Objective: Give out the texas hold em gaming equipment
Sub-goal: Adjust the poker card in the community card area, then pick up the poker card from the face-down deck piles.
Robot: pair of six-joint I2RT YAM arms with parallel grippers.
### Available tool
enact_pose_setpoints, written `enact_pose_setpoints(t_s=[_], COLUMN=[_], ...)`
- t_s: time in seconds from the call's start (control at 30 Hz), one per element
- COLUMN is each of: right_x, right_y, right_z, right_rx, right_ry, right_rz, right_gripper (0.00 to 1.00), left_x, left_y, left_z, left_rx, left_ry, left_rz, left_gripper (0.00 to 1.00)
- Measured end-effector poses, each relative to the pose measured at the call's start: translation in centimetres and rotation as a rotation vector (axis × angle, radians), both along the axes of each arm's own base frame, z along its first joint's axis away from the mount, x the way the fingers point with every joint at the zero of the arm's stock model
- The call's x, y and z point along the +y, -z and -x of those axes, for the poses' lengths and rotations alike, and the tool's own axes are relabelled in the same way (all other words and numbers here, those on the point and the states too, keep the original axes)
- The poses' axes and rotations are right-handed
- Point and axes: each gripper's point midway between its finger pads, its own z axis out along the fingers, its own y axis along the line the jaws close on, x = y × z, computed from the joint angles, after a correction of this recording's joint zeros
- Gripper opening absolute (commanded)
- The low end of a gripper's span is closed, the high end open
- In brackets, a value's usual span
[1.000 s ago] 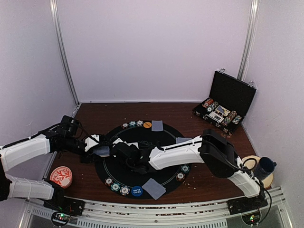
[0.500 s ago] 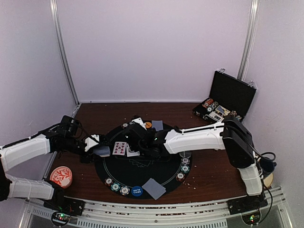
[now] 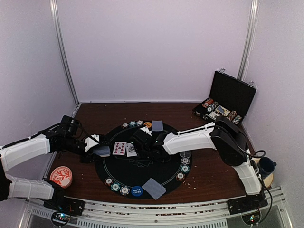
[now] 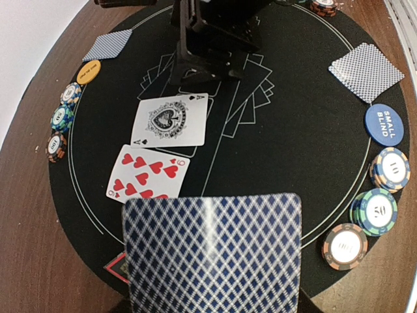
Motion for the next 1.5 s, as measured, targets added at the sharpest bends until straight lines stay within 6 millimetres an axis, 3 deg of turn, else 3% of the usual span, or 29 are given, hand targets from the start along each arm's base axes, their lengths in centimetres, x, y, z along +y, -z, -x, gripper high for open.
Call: enact_pose_setpoints(t_s=[0.2, 0.9, 1.07, 1.17, 1.33, 1.5], right_x=[0.3, 1.7, 1.3, 0.0, -1.0, 3.0], right_y=[1.0, 1.2, 1.1, 0.8, -1.7, -7.2], right_z=[1.1, 2.8, 2.8, 3.3, 5.2, 6.9], right_rx=[0.034, 0.039, 0.027, 0.021, 0.035, 0.051], right_ry=[-0.029, -0.067, -0.042, -0.038, -0.116, -0.298], right_rz=[0.008, -0.002, -0.002, 0.008, -0.089, -0.366], right_gripper=[0.96, 0.98, 1.0, 1.0, 1.0, 1.0], left_x=[0.0, 0.0, 0.0, 0.0, 0.0, -0.1], left_y=[0.0, 0.0, 0.0, 0.0, 0.0, -0.1], left_z=[0.0, 0.0, 0.0, 0.0, 0.1, 0.4], left_rx=[0.0, 0.0, 0.0, 0.0, -0.003, -0.01], left_ry=[0.0, 0.0, 0.0, 0.0, 0.008, 0.028], left_rz=[0.0, 0.0, 0.0, 0.0, 0.0, 0.006], left_gripper=[0.15, 0.15, 0.15, 0.15, 0.15, 0.16])
